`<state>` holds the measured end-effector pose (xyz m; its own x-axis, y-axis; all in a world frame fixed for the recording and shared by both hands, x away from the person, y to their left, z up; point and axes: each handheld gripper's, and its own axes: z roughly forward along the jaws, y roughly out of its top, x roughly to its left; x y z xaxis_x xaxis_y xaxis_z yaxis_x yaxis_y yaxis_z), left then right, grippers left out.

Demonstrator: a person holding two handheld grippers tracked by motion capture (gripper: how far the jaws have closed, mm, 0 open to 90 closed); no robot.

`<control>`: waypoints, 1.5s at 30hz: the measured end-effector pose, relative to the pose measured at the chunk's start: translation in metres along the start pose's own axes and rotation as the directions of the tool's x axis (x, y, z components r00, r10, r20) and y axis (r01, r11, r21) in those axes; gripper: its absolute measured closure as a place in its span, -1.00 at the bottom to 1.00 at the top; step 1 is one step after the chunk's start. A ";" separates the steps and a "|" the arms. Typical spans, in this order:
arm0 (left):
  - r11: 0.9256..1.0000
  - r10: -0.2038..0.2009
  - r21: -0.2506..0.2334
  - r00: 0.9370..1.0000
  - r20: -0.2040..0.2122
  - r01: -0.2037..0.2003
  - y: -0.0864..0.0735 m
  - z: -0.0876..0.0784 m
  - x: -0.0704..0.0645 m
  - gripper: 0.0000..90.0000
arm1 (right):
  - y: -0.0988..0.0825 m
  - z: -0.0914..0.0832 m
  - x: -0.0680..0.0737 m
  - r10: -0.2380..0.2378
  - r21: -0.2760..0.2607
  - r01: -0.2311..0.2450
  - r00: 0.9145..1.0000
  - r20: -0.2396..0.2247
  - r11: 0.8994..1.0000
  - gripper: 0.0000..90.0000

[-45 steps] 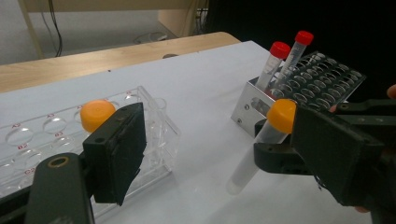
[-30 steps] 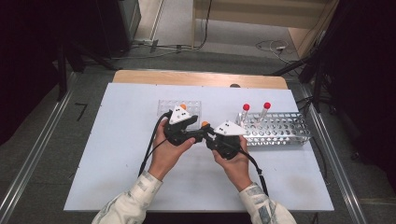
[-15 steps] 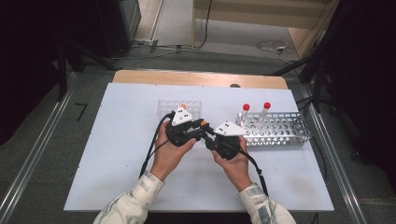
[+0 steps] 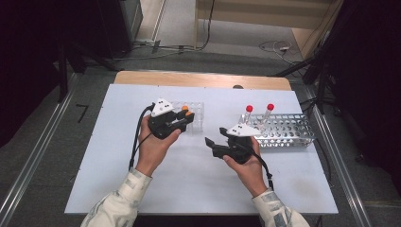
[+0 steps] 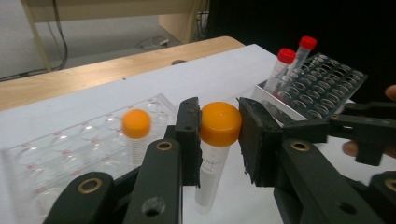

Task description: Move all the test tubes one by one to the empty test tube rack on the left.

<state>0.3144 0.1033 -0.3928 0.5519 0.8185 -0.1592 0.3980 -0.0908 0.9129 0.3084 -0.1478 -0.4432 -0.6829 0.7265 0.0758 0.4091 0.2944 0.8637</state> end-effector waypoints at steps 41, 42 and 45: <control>0.999 -0.038 -0.019 0.989 -0.141 0.035 0.036 0.003 0.040 0.58 | -0.005 -0.017 -0.009 0.004 -0.021 -0.003 1.000 0.014 1.000 -0.31; 0.999 -0.036 -0.020 0.989 -0.146 0.033 0.036 0.004 0.040 0.58 | -0.005 -0.016 -0.009 0.004 -0.020 -0.004 1.000 0.014 1.000 -0.31; 0.999 -0.035 -0.022 0.988 -0.151 0.032 0.036 0.008 0.041 0.58 | -0.005 -0.016 -0.008 0.006 -0.018 -0.005 1.000 0.014 1.000 -0.31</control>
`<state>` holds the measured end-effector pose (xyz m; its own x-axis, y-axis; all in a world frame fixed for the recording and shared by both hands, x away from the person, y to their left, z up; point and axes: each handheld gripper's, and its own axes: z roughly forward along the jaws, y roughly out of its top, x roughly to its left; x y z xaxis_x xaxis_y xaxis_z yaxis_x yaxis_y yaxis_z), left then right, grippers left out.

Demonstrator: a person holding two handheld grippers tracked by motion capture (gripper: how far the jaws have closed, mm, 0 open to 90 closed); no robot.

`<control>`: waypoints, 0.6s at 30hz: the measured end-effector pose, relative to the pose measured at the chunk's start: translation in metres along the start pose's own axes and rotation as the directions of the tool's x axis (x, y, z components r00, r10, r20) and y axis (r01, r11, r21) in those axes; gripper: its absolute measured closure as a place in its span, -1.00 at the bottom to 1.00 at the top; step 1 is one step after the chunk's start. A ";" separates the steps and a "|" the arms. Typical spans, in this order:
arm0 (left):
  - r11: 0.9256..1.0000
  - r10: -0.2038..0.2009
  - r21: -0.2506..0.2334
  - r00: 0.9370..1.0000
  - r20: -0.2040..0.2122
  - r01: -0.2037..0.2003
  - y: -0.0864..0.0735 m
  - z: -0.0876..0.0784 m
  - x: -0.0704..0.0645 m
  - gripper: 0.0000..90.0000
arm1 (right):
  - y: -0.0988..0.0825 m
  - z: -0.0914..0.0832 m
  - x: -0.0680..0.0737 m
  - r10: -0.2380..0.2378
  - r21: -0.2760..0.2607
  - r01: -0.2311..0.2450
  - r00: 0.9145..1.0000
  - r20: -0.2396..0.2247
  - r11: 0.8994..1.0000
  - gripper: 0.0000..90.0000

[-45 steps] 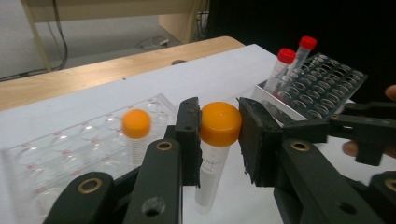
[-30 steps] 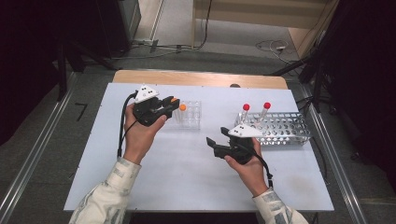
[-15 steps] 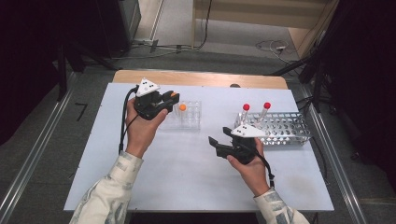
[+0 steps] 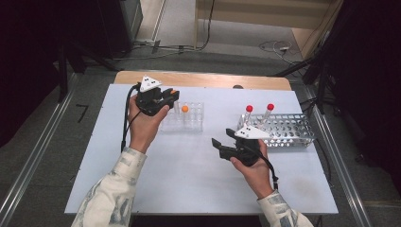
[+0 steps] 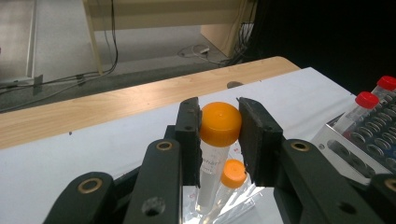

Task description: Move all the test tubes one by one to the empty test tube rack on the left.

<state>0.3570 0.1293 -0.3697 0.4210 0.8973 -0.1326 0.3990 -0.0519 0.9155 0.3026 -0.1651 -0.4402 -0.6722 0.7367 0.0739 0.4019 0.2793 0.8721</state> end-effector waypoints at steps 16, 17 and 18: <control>0.999 0.035 0.039 0.998 -0.044 -0.033 -0.023 0.019 -0.004 0.58 | 0.000 -0.001 -0.002 0.001 -0.002 -0.001 1.000 0.002 1.000 -0.31; 0.999 0.035 0.043 0.998 -0.047 -0.033 -0.025 0.020 -0.005 0.58 | 0.000 -0.001 -0.002 0.000 -0.002 0.000 1.000 0.001 1.000 -0.31; 0.998 0.034 0.046 0.998 -0.049 -0.032 -0.027 0.021 -0.005 0.58 | 0.000 -0.001 -0.002 0.001 -0.001 -0.001 1.000 0.001 1.000 -0.31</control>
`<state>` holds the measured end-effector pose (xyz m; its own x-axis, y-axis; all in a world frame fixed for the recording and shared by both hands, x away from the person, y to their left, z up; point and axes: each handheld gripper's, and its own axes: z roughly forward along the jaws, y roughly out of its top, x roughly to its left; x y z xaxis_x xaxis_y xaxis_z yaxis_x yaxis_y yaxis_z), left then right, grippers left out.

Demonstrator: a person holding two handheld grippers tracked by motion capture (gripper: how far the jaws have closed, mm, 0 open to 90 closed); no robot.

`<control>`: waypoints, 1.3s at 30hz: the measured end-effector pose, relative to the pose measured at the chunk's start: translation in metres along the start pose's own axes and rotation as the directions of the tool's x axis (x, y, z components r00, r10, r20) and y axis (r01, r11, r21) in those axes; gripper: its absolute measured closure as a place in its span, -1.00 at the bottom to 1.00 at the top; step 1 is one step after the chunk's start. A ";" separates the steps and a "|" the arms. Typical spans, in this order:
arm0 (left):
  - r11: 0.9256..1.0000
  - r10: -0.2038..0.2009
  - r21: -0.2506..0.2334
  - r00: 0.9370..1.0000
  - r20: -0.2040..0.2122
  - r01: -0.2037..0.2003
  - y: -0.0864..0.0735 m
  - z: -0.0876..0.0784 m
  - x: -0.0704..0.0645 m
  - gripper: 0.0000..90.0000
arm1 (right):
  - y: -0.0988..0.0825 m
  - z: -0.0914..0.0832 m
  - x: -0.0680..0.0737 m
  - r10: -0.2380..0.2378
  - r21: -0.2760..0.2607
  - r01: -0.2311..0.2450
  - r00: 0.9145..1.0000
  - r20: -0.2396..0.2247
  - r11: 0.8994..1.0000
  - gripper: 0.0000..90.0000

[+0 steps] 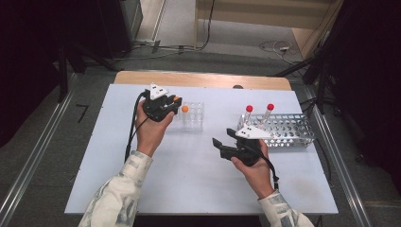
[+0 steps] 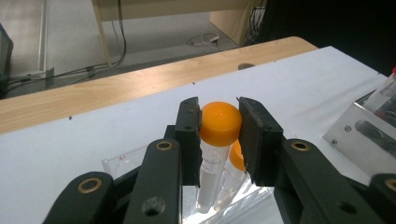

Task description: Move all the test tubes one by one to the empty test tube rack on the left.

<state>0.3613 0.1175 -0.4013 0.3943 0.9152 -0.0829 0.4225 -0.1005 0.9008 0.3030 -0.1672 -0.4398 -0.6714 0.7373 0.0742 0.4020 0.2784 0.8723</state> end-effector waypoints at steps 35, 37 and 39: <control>0.997 -0.076 -0.002 0.995 0.059 0.077 -0.011 -0.009 0.002 -0.04 | 0.003 -0.015 -0.018 0.041 -0.038 -0.040 0.999 0.030 0.999 -0.34; 0.996 -0.087 0.003 0.993 0.076 0.087 -0.012 -0.010 0.002 -0.14 | 0.003 -0.020 -0.026 0.057 -0.052 -0.055 0.997 0.048 0.997 -0.37; 0.995 -0.098 -0.001 0.991 0.086 0.098 -0.013 -0.011 0.003 -0.23 | 0.003 -0.026 -0.034 0.065 -0.061 -0.061 0.995 0.070 0.996 -0.39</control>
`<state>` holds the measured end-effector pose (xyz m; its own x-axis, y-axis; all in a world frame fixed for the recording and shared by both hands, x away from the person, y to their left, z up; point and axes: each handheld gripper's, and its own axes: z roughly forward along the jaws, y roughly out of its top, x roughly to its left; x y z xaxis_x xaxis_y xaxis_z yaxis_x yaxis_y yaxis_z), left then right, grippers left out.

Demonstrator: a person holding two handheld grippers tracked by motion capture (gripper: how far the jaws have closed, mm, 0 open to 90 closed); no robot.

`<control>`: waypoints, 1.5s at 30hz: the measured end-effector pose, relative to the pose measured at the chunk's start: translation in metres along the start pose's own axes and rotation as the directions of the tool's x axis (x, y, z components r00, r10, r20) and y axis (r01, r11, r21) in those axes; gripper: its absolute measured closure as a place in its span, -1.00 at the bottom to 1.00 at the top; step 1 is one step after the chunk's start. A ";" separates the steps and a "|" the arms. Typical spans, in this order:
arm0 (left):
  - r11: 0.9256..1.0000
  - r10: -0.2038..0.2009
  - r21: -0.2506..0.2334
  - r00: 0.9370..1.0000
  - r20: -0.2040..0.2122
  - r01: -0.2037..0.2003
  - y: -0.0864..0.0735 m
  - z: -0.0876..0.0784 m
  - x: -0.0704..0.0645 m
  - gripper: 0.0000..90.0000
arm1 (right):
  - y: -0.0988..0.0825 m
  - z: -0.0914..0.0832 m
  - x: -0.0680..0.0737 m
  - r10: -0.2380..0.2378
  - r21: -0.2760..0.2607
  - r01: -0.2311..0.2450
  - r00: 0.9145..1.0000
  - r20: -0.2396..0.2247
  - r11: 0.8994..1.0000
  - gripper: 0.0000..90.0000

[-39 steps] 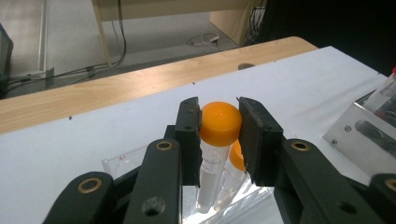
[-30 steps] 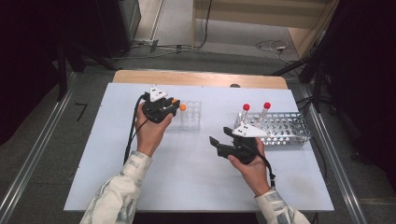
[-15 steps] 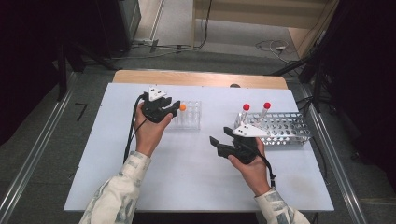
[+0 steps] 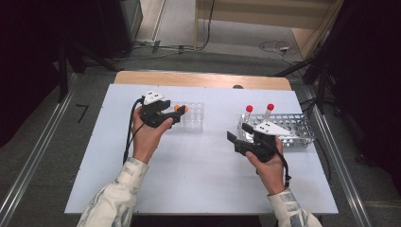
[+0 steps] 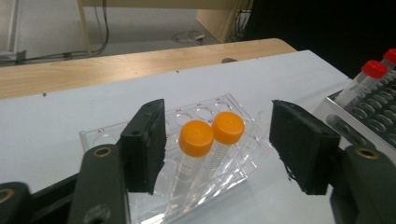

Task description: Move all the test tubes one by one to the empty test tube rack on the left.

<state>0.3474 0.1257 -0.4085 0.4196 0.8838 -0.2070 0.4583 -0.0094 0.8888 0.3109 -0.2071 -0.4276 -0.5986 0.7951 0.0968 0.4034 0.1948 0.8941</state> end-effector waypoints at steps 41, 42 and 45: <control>1.000 0.007 -0.013 0.999 0.049 -0.006 -0.019 -0.016 -0.009 -0.38 | 0.003 0.022 -0.107 0.025 0.035 -0.039 0.938 0.346 0.999 0.53; 1.000 0.007 -0.013 0.999 0.049 -0.007 -0.019 -0.016 -0.009 -0.39 | 0.004 0.022 -0.107 0.024 0.038 -0.040 0.938 0.346 0.998 0.57; 1.000 0.006 -0.006 0.999 0.046 -0.005 -0.020 -0.016 -0.008 -0.44 | 0.005 0.023 -0.107 0.020 0.041 -0.036 0.937 0.348 0.999 0.58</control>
<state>0.3222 0.1260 -0.4177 0.4577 0.8614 -0.2204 0.4511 -0.0114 0.8924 0.3925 -0.2783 -0.4438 -0.3124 0.9489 -0.0438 0.4526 0.1892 0.8714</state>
